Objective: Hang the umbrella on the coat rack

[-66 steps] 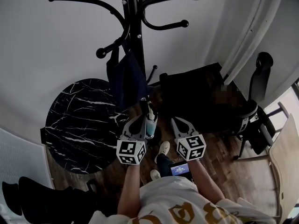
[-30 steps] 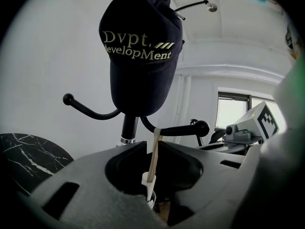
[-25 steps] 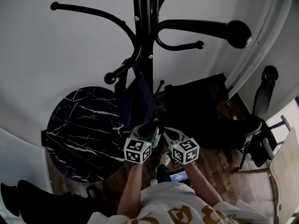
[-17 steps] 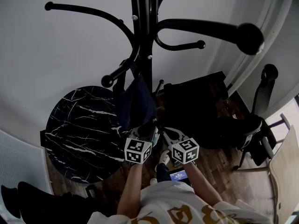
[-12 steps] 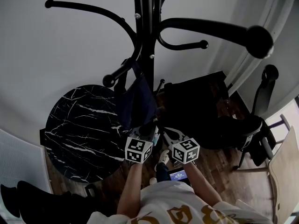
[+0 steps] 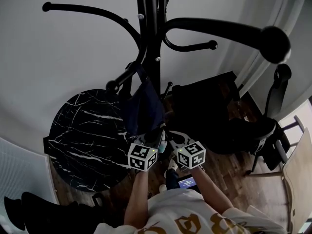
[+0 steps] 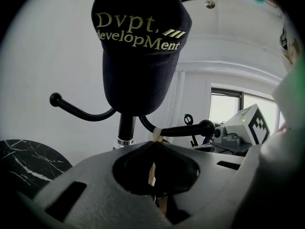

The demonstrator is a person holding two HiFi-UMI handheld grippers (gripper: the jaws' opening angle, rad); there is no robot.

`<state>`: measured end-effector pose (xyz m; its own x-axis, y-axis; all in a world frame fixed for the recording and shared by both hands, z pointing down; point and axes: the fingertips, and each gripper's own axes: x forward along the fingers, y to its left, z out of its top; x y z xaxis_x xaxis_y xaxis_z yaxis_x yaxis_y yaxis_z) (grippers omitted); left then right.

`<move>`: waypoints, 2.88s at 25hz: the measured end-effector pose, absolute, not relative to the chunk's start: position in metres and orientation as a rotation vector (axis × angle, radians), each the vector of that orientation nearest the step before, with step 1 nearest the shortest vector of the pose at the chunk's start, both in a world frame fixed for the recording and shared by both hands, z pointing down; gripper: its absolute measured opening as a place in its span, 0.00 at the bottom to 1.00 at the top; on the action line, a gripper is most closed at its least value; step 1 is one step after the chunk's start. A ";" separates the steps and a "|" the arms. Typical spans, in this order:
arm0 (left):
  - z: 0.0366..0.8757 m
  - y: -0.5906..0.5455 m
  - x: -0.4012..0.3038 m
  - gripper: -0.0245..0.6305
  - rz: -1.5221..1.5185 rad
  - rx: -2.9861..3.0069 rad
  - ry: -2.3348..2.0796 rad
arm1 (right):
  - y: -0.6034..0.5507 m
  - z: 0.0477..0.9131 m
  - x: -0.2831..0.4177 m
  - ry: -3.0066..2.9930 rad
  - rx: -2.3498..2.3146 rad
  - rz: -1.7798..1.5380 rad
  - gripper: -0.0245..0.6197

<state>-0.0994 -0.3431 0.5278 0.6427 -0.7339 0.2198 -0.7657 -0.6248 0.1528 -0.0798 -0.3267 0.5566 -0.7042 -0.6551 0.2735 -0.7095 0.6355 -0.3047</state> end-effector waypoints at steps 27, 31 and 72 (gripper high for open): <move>0.524 -0.338 -0.111 0.07 0.009 2.507 -1.149 | -0.337 0.552 -0.097 -2.739 1.164 0.502 0.10; 0.524 -0.338 -0.111 0.07 0.005 2.504 -1.144 | -0.342 0.557 -0.097 -2.708 1.191 0.497 0.09; 0.497 -0.327 -0.103 0.07 -0.169 2.489 -1.121 | -0.333 0.526 -0.070 -2.773 1.225 0.577 0.06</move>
